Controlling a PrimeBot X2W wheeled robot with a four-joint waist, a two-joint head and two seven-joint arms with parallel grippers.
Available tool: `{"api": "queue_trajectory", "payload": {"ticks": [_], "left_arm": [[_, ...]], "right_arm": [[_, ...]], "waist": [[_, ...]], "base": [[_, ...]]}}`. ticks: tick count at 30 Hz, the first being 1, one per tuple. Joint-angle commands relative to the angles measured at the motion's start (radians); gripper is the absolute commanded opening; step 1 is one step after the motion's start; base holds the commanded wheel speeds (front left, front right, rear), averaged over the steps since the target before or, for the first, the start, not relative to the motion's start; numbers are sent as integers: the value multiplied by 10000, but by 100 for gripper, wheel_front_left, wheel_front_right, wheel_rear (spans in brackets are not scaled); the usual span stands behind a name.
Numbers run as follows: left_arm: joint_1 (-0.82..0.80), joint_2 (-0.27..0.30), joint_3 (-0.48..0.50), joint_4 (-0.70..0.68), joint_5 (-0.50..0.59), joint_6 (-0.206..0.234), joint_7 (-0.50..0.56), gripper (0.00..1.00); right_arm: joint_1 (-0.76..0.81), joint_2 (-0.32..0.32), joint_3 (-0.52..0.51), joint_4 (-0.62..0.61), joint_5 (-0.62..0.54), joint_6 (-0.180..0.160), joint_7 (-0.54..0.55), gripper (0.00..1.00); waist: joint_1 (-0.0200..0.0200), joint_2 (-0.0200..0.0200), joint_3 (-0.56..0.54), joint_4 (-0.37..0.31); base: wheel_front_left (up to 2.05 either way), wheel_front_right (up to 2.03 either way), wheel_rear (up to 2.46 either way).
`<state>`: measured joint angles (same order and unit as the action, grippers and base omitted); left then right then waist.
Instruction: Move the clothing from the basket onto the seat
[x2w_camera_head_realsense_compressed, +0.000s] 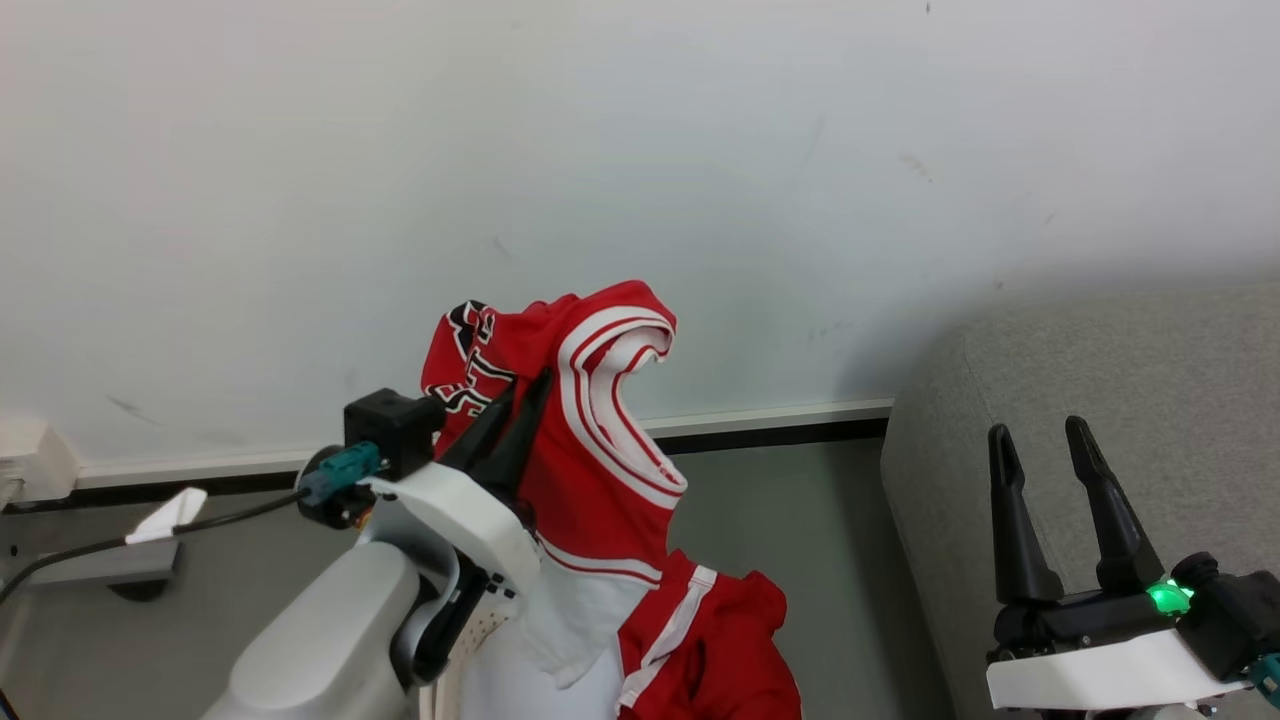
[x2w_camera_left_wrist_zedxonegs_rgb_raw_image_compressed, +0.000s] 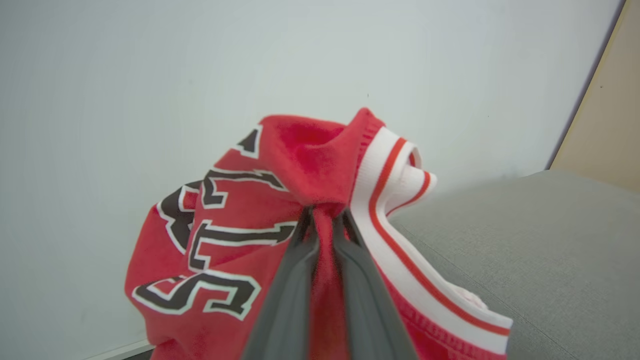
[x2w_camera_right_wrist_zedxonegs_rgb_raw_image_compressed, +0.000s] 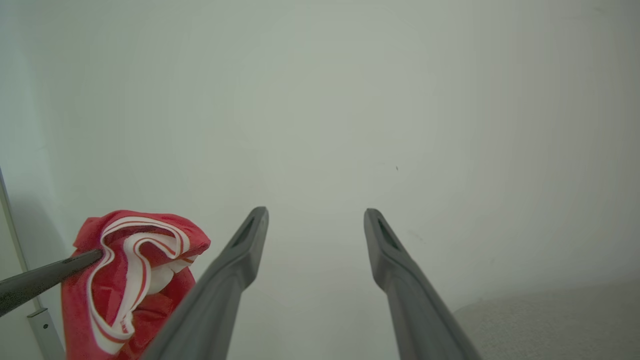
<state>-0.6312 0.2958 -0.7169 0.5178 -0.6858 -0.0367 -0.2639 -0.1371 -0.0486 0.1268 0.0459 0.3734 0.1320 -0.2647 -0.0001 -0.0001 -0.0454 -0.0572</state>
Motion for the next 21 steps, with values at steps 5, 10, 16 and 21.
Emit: {"api": "queue_trajectory", "payload": {"ticks": [5, 10, 16, 21], "left_arm": [[307, 322, 225, -1276, 260, 312, -4, 0], [489, 516, 199, -2026, 279, 551, 187, 0], [628, 586, 188, -2404, 197, 686, 272, 0], [617, 503, 93, -2509, 197, 689, 301, 0]], "right_arm": [[272, -33, 249, -85, 103, -23, 4, 100], [361, -38, 480, -90, 115, -23, 4, 100], [225, -386, 1436, -205, 383, -25, 5, 100], [227, -829, 2537, -219, 932, -25, 5, 100]], "waist": [[1, 1, -82, -9], [1, 1, -29, 9], [1, 1, 34, 72], [1, 1, 62, 188]], "base": [[0, 0, 0], [0, 0, 0], [0, 0, 0], [0, 0, 0]]}}
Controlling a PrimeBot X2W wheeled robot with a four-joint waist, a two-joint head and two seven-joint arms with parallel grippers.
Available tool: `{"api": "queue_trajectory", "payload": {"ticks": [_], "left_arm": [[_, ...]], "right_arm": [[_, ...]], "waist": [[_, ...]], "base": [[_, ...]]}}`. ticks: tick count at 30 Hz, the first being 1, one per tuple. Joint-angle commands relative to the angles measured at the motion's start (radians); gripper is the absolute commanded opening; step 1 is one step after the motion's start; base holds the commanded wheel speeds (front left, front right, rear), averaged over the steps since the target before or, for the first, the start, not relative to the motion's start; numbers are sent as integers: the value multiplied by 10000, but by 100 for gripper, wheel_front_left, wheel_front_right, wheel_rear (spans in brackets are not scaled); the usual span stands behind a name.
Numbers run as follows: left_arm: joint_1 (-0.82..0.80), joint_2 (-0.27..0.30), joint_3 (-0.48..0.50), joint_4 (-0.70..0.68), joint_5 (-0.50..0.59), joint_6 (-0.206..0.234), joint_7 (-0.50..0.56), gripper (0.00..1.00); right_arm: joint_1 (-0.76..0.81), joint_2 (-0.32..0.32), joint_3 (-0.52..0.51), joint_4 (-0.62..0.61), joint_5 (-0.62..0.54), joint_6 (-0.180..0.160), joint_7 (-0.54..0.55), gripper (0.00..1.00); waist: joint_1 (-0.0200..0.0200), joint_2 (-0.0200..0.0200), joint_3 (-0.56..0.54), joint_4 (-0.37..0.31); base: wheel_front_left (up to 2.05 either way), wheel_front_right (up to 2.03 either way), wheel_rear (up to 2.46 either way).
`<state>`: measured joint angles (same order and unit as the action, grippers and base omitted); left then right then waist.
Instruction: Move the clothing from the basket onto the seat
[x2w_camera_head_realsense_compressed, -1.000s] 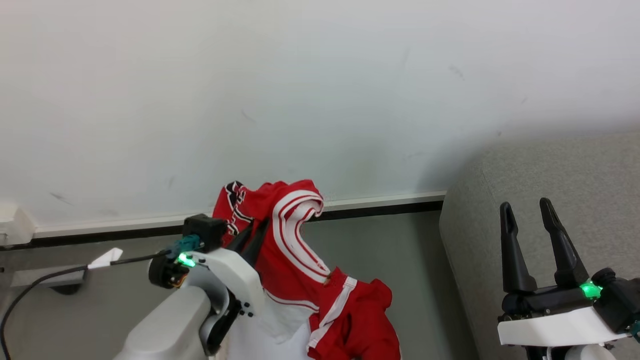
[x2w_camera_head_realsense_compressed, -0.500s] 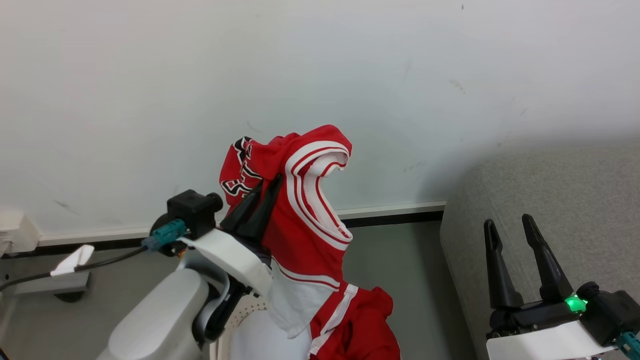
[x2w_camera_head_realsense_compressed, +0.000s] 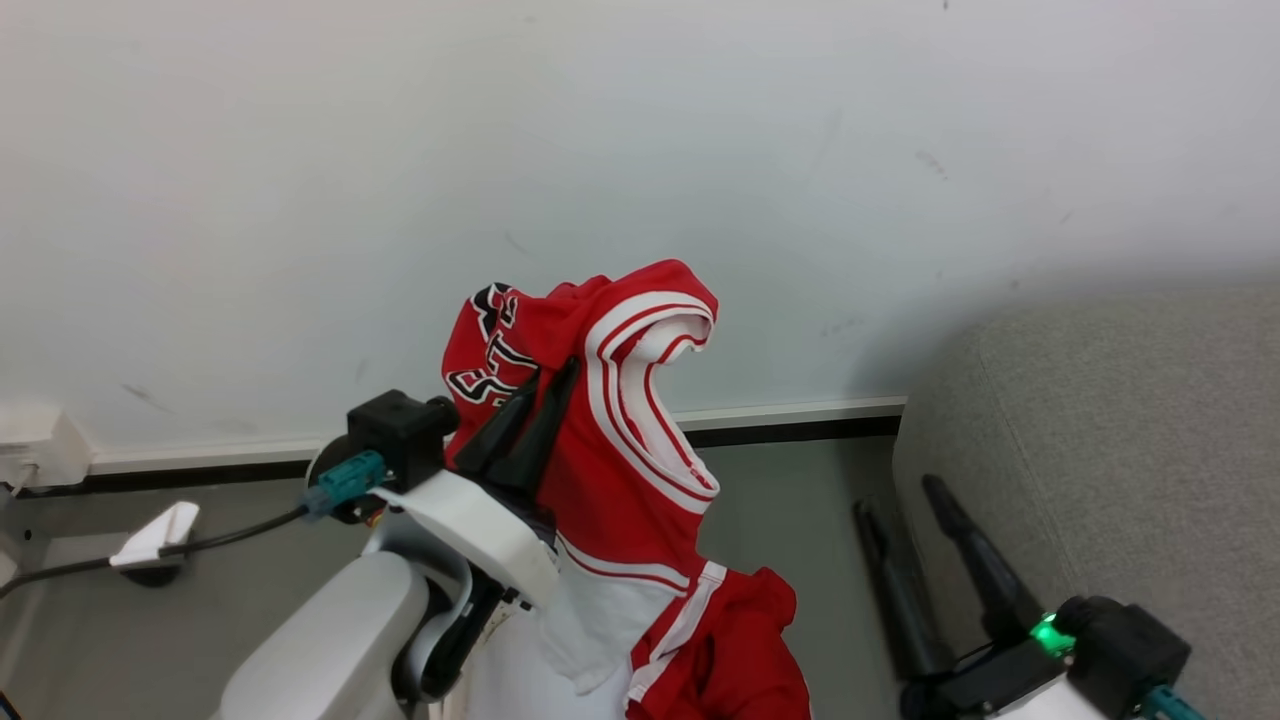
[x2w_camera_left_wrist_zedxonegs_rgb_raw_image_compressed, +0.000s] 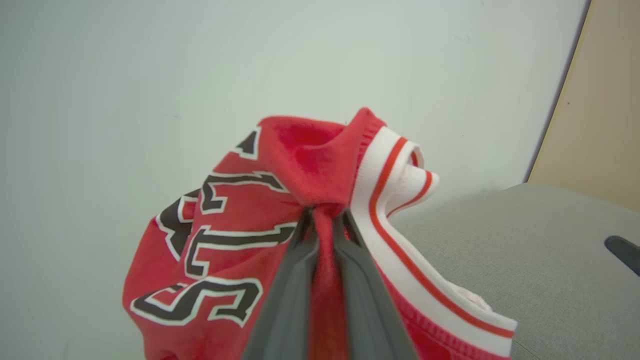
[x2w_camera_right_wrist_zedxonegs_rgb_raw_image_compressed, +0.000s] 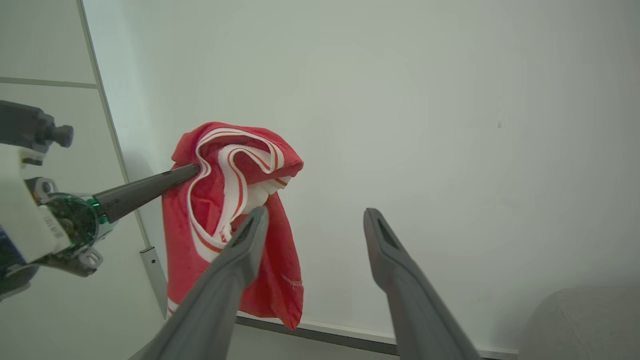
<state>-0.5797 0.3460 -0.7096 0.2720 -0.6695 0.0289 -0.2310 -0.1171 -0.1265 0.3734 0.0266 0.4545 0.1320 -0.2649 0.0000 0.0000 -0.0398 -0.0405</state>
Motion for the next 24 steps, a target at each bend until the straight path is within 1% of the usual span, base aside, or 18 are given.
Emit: {"api": "queue_trajectory", "payload": {"ticks": [1, 9, 13, 16, 21, 24], "left_arm": [[95, -23, -10, -70, 46, 27, -19, 0], [-32, -304, -326, -204, 84, -116, 61, 0], [-78, -534, -577, -264, 128, -196, 110, 0], [-132, -742, -733, -313, 118, -277, 150, 0], [-110, -981, -954, -445, -14, -403, 248, 0], [-63, -1016, -1056, -500, -51, -450, 310, 0]], "right_arm": [[-5, -136, 311, -8, 191, -23, 6, 100], [-662, -582, 2203, 566, 1121, -23, 7, 100], [-1109, -544, 2845, 1157, 1470, -23, 7, 100], [-1388, -514, 3182, 1644, 1686, -23, 7, 100], [-1760, -445, 3372, 2196, 1955, -25, 7, 100], [-1961, -383, 3479, 2454, 2114, -25, 7, 100]], "waist": [[0, 0, 11, 49], [0, 0, -6, 443], [0, 0, -41, 796], [0, 0, -79, 1068], [0, 0, -129, 1390], [0, 0, -168, 1589]], "base": [[0, 0, 0], [0, 0, 0], [0, 0, 0], [0, 0, 0], [0, 0, 0], [0, 0, 0]]}}
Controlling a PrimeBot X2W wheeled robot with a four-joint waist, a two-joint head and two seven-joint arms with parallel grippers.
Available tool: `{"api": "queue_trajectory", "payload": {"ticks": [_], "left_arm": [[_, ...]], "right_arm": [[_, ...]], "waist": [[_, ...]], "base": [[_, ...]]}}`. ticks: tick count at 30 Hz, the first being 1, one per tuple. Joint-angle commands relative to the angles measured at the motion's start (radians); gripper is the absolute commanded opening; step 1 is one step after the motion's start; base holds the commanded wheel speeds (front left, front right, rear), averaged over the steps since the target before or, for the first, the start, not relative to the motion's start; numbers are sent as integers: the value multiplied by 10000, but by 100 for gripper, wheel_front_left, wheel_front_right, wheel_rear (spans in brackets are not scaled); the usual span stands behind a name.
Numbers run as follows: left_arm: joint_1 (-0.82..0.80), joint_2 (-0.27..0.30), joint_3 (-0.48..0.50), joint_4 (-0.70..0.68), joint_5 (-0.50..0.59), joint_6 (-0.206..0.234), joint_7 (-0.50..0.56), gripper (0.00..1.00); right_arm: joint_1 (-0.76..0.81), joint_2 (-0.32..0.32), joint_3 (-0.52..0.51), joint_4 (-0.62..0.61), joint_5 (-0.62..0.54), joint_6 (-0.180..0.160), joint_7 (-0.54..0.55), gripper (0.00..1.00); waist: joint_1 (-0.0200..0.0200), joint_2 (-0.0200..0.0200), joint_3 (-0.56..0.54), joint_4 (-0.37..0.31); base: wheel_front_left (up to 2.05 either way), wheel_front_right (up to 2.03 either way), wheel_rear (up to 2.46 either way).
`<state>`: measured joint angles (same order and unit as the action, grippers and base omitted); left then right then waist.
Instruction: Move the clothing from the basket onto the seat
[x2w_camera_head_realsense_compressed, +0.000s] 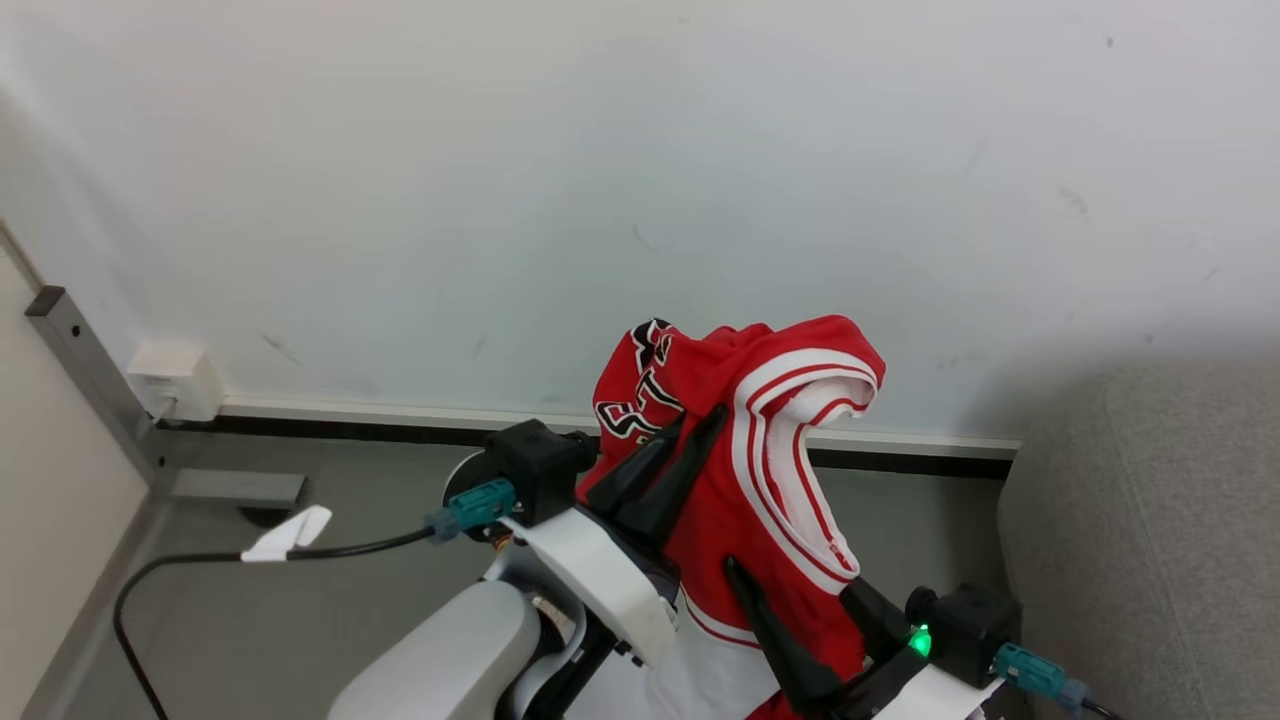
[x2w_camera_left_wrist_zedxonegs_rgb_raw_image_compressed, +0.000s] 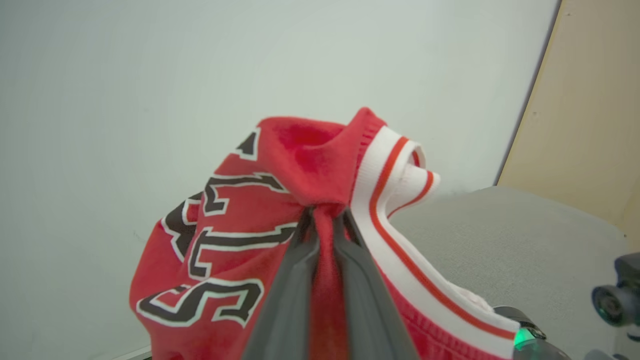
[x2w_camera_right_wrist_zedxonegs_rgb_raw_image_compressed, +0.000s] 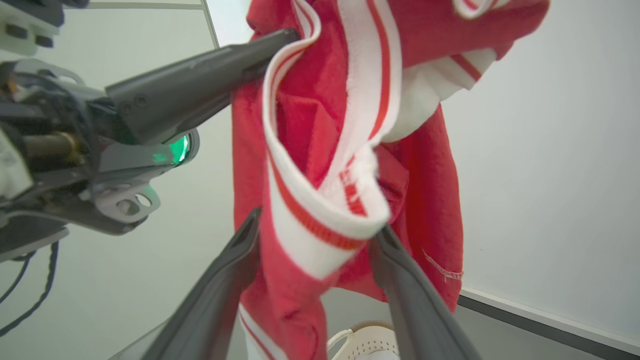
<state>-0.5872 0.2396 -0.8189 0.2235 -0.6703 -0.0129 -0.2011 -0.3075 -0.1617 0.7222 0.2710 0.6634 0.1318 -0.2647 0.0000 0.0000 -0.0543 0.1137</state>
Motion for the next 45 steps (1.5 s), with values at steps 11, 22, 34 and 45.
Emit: {"api": "queue_trajectory", "payload": {"ticks": [11, 22, 34, 45], "left_arm": [[185, -141, -260, -177, -134, -95, 135, 0], [337, 1, -274, -13, -250, -7, 107, 0], [523, 109, -256, 284, -322, 118, 38, 19], [625, 145, -114, 287, -357, 242, -228, 100]], "right_arm": [[-679, 46, 599, 618, 473, -23, 5, 100], [-643, 21, 388, 683, 565, -23, 5, 0], [-396, 15, -232, 340, 151, -23, 2, 0], [-425, -414, -1277, -233, -514, -22, 2, 0]], "waist": [[0, 0, -64, 547], [0, 0, -48, 583], [0, 0, -57, 120], [0, 0, 6, -550]], "base": [[0, 0, 0], [0, 0, 0], [0, 0, 0], [0, 0, 0]]}}
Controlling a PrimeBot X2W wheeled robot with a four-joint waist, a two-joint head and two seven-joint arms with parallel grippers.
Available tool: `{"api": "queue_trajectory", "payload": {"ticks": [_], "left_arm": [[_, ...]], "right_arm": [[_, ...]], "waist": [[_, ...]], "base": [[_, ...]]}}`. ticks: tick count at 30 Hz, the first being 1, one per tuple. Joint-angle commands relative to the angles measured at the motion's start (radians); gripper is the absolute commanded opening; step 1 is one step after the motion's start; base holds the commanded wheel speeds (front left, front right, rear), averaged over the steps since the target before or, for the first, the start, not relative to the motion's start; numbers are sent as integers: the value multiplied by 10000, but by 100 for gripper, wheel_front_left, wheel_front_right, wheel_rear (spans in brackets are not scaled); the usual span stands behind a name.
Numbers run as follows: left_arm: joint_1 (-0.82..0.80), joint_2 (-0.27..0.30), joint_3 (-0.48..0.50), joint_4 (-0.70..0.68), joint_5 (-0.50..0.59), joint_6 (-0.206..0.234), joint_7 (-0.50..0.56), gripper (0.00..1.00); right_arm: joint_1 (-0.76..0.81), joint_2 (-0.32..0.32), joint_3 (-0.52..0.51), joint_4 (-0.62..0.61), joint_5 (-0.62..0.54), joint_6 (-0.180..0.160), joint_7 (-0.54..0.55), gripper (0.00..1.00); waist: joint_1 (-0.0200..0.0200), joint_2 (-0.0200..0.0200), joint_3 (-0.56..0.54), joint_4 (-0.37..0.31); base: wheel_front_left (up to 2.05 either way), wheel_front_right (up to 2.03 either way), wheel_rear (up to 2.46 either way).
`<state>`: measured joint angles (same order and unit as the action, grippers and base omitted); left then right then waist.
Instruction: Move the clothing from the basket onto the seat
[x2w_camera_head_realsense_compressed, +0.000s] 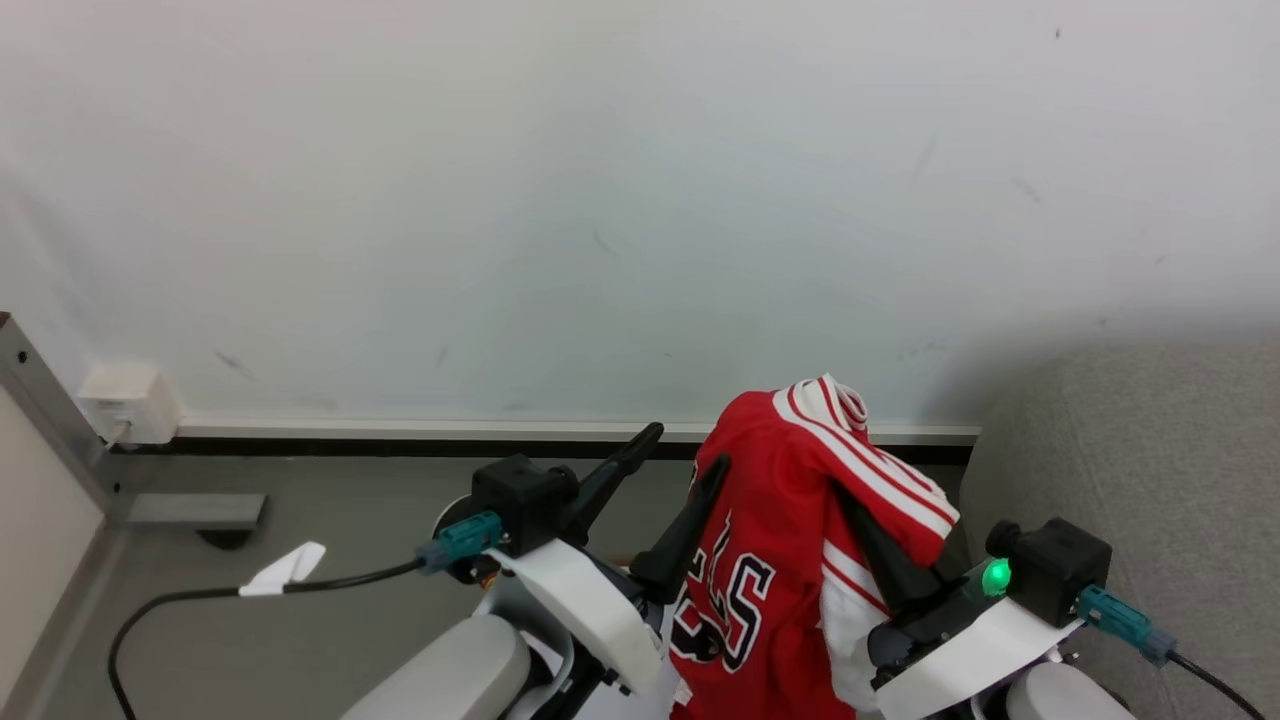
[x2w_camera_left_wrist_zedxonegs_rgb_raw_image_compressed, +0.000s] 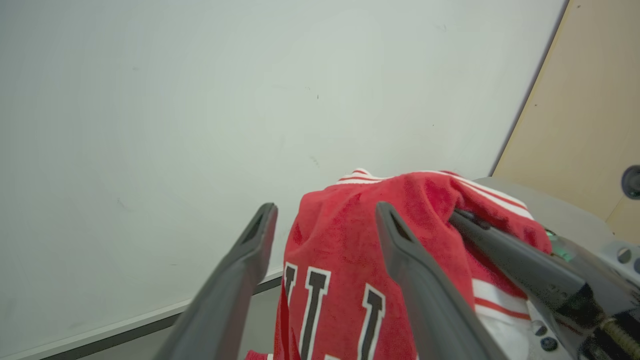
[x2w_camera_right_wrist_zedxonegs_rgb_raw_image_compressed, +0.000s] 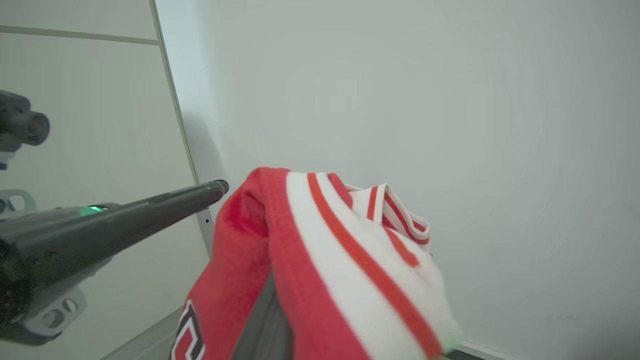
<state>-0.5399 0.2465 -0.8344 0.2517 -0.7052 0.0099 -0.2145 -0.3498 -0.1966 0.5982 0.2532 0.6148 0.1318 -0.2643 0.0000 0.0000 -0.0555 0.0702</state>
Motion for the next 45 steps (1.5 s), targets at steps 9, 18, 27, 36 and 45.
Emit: {"api": "queue_trajectory", "payload": {"ticks": [9, 18, 27, 36, 45], "left_arm": [[393, 143, 64, -78, 359, -133, -393, 100], [644, 110, 269, -107, 908, -286, -488, 100], [915, -11, 553, -211, 1428, -505, -497, 100], [1075, -161, 671, -202, 2099, -830, -500, 100], [1185, -315, 820, -50, 2403, -1033, -500, 100]], "right_arm": [[-46, -550, -993, -766, -531, -22, -2, 0], [338, -782, -1715, -1423, -911, -22, -3, 0], [703, -681, -2025, -1874, -1065, -23, -3, 0], [888, -655, -2190, -2266, -1123, -22, -3, 0], [1000, -711, -2533, -2552, -1241, -22, -3, 0]], "waist": [[0, 0, 153, -1128], [0, 0, 368, -2384], [0, 0, 567, -3598], [0, 0, 759, -4497], [0, 0, 874, -4817]], "base": [[0, 0, 0], [0, 0, 0], [0, 0, 0], [0, 0, 0], [0, 0, 0]]}}
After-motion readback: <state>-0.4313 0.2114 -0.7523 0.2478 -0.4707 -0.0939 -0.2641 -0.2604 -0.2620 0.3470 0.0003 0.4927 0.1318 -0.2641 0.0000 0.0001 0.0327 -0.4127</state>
